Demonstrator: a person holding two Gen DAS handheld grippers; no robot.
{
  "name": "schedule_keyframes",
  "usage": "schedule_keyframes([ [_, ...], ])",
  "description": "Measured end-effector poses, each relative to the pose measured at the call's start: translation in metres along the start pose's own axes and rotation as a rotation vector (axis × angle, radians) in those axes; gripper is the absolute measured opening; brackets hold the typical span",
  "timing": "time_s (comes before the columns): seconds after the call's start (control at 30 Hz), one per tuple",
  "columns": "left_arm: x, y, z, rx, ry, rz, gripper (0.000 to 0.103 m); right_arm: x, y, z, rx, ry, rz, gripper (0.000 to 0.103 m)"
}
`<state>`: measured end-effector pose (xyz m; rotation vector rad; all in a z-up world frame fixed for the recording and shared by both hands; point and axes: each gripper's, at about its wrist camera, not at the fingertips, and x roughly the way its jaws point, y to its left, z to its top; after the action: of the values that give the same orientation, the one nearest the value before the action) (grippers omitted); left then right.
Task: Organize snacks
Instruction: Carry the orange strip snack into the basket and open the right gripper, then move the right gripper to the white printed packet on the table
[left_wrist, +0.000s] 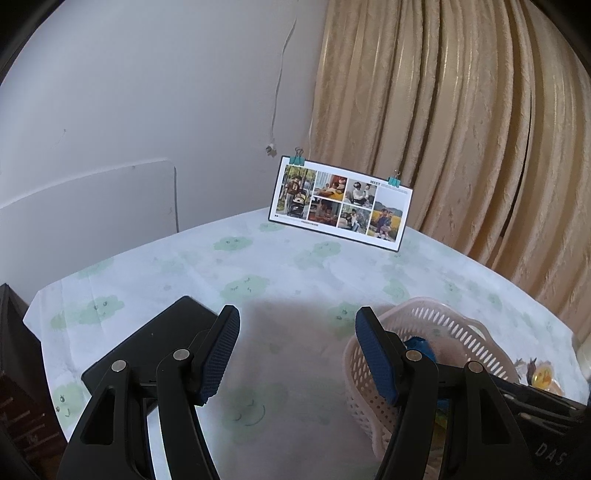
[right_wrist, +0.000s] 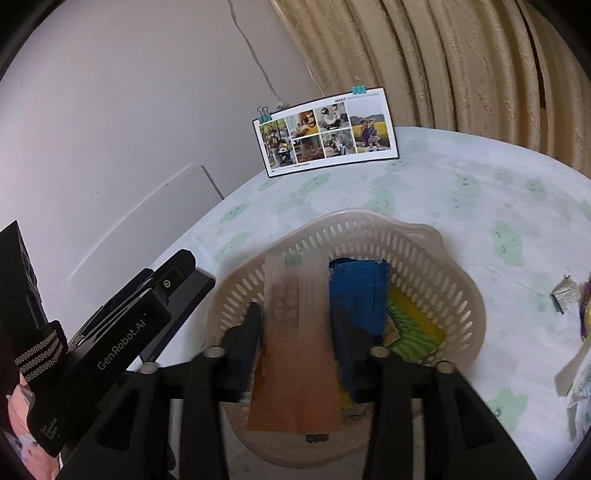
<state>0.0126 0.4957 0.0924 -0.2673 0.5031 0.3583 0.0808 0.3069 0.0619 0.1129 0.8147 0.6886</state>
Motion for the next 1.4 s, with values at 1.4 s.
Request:
schedule_keyframes([
  [1.4, -0.015, -0.044, -0.011, 0.091, 0.004, -0.078, 0.066, -0.096, -0.169, -0.049, 0.356, -0.170, -0.685, 0.059],
])
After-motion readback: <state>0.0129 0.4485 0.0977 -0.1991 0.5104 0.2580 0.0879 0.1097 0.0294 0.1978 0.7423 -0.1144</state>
